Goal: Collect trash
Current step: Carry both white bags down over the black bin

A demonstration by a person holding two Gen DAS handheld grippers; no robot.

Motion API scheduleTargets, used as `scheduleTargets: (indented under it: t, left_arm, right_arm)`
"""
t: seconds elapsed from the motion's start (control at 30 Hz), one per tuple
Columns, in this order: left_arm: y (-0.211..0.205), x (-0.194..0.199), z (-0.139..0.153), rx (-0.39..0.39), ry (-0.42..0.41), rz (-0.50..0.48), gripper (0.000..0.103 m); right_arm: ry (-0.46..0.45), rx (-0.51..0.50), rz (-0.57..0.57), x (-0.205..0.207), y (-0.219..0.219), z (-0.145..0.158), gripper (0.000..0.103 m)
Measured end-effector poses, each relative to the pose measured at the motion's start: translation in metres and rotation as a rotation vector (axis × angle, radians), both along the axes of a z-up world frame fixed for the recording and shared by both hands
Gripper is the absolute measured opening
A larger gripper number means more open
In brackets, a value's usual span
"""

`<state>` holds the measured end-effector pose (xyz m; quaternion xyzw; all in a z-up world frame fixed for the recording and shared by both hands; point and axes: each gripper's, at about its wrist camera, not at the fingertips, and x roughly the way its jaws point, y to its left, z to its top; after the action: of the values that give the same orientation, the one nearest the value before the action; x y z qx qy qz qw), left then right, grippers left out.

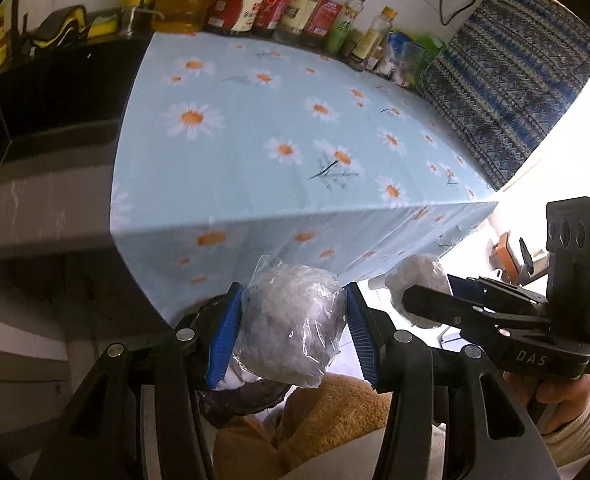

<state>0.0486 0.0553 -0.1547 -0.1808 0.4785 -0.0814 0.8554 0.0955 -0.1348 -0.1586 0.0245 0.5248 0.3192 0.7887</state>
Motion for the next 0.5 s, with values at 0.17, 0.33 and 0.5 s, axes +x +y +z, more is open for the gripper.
scheduleTargets:
  t: [0.17, 0.33, 0.5]
  left_arm:
    - [0.002, -0.003, -0.023, -0.017, 0.054, 0.029, 0.049]
    - [-0.003, -0.005, -0.056, -0.042, 0.136, 0.048, 0.049]
    - [-0.012, -0.007, -0.088, -0.057, 0.231, 0.081, 0.049]
  right_arm:
    - [0.039, -0.027, 0.043, -0.004, 0.01, -0.017, 0.048]
    - [0.098, -0.049, 0.075, -0.002, 0.013, -0.041, 0.048]
    - [0.178, -0.069, 0.09, 0.004, 0.006, -0.07, 0.048]
